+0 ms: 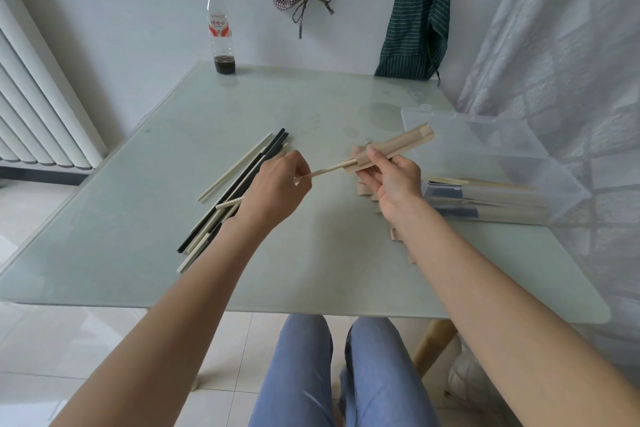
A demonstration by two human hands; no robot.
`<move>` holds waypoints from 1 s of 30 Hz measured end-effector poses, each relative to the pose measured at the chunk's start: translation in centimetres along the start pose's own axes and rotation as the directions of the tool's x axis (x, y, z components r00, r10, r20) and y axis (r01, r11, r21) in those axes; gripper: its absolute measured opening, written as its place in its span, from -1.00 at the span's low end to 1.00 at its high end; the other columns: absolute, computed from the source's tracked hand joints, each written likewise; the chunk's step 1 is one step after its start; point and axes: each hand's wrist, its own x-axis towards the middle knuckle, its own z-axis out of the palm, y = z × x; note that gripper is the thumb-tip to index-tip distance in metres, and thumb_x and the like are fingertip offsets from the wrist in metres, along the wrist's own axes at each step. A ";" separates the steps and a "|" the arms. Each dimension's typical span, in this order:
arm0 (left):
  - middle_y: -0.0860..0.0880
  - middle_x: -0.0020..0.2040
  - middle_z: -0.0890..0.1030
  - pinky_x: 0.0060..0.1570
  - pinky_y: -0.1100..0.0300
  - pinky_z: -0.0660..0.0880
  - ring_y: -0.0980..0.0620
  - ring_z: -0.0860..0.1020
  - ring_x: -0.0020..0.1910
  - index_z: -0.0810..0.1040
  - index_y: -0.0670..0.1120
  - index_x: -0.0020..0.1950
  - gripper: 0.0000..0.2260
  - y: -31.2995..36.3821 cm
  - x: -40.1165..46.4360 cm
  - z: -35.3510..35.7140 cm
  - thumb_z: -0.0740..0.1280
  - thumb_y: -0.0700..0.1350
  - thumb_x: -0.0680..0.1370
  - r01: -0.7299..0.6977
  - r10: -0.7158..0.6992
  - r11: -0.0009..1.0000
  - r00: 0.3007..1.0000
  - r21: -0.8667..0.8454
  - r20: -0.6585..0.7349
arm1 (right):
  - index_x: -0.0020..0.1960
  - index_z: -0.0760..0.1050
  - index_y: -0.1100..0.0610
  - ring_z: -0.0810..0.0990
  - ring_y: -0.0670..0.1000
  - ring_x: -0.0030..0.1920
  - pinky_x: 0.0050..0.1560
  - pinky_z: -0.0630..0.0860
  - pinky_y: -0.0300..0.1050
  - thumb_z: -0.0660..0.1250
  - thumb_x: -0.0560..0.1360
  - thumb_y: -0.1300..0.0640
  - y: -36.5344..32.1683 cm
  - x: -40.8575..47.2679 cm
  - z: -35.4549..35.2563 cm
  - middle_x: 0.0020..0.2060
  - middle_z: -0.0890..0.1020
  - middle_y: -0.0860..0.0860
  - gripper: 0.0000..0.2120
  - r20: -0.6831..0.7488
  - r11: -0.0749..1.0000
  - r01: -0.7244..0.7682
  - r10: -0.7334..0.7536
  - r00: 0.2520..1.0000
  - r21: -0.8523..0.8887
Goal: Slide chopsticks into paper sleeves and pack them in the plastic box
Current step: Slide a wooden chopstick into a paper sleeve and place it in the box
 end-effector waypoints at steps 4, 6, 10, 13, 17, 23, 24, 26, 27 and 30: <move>-0.05 -0.13 0.61 -0.12 0.05 0.47 -0.06 0.55 -0.12 0.53 -0.09 -0.07 -0.94 0.5 0.3 0.5 0.29 -0.14 0.55 -0.026 0.025 0.999 0.999 -0.039 -0.036 | -0.10 0.47 0.28 0.67 -0.05 -0.28 -0.24 0.63 -0.21 0.25 0.55 0.33 0.8 -0.3 0.5 -0.22 0.62 0.16 -0.93 0.056 0.998 -0.021 0.023 0.998 -0.052; -0.04 -0.13 0.61 -0.12 0.01 0.50 -0.07 0.56 -0.14 0.53 -0.08 -0.07 -0.92 0.9 0.4 0.5 0.28 -0.10 0.56 -0.015 0.013 0.999 0.999 -0.039 -0.039 | -0.12 0.46 0.29 0.67 -0.05 -0.29 -0.26 0.63 -0.21 0.25 0.54 0.34 0.8 -0.4 0.8 -0.22 0.61 0.17 -0.93 0.048 0.999 -0.023 0.025 0.999 -0.044; 0.03 -0.09 0.59 -0.26 0.10 0.41 -0.05 0.54 -0.11 0.50 -0.04 -0.01 -0.82 0.6 0.3 0.1 0.19 0.03 0.59 0.074 -0.075 0.985 0.997 0.154 0.000 | -0.13 0.47 0.29 0.66 -0.06 -0.33 -0.32 0.61 -0.23 0.24 0.54 0.35 0.3 0.2 0.3 -0.23 0.61 0.15 -0.92 -0.026 1.000 0.001 -0.001 1.000 0.021; 0.00 -0.09 0.62 -0.26 0.10 0.40 -0.06 0.52 -0.10 0.54 -0.09 0.00 -0.81 0.6 0.3 0.1 0.18 -0.04 0.61 0.083 -0.078 0.990 0.996 0.118 -0.039 | -0.14 0.46 0.29 0.64 0.00 -0.25 -0.31 0.62 -0.22 0.24 0.55 0.35 0.4 0.1 0.7 -0.25 0.61 0.15 -0.90 -0.027 0.999 -0.009 0.010 1.000 0.031; 0.00 -0.15 0.64 -0.19 0.05 0.50 -0.03 0.52 -0.22 0.55 -0.11 -0.07 -0.80 1.6 0.5 0.2 0.20 -0.06 0.61 0.054 -0.054 0.999 0.998 -0.005 -0.037 | -0.16 0.44 0.29 0.64 0.02 -0.23 -0.24 0.63 -0.20 0.23 0.55 0.35 1.0 -0.6 2.2 -0.23 0.60 0.19 -0.89 0.040 0.999 -0.037 0.038 0.998 -0.018; 0.01 -0.15 0.62 -0.18 0.07 0.43 -0.05 0.48 -0.14 0.56 -0.11 -0.06 -0.81 -0.2 0.2 -1.4 0.21 -0.05 0.59 0.132 -0.129 0.990 0.989 0.041 -0.069 | -0.17 0.43 0.28 0.62 0.05 -0.21 -0.28 0.63 -0.22 0.23 0.54 0.36 0.6 -0.2 2.0 -0.22 0.59 0.20 -0.89 -0.001 1.000 -0.017 0.017 1.000 0.004; -0.01 -0.17 0.62 -0.20 0.10 0.39 -0.05 0.48 -0.14 0.56 -0.13 -0.07 -0.82 -0.4 0.1 -1.4 0.21 -0.09 0.59 0.123 -0.122 0.992 0.990 0.010 -0.075 | -0.17 0.43 0.28 0.62 0.05 -0.21 -0.28 0.63 -0.22 0.23 0.55 0.36 0.9 -0.4 2.2 -0.22 0.58 0.19 -0.88 0.007 1.000 -0.028 0.028 1.000 0.000; -0.06 -0.19 0.63 -0.25 0.19 0.26 -0.03 0.44 -0.19 0.57 -0.18 -0.08 -0.81 -0.5 -0.2 -1.5 0.21 -0.14 0.60 0.085 -0.090 0.995 0.992 -0.049 -0.094 | -0.17 0.43 0.28 0.62 0.04 -0.21 -0.25 0.63 -0.21 0.23 0.55 0.36 1.7 -0.8 2.9 -0.23 0.59 0.19 -0.88 0.029 0.998 -0.052 0.052 0.998 -0.018; -0.08 -0.19 0.62 -0.28 0.23 0.20 -0.01 0.42 -0.22 0.57 -0.20 -0.08 -0.81 -0.4 -0.4 -1.5 0.21 -0.16 0.60 0.074 -0.080 0.995 0.991 -0.064 -0.105 | -0.17 0.43 0.28 0.62 0.05 -0.20 -0.24 0.63 -0.21 0.24 0.54 0.35 2.0 -1.0 3.4 -0.23 0.60 0.19 -0.88 0.036 0.998 -0.060 0.061 0.997 -0.021; -0.08 -0.21 0.59 -0.33 0.25 0.15 0.00 0.41 -0.24 0.54 -0.20 -0.09 -0.81 -1.0 -0.7 -1.9 0.19 -0.17 0.60 0.097 -0.107 0.991 0.988 -0.092 -0.113 | -0.18 0.44 0.28 0.64 0.04 -0.21 -0.22 0.64 -0.20 0.25 0.54 0.36 2.7 -1.2 4.6 -0.23 0.60 0.19 -0.88 0.060 0.998 -0.064 0.066 0.996 -0.029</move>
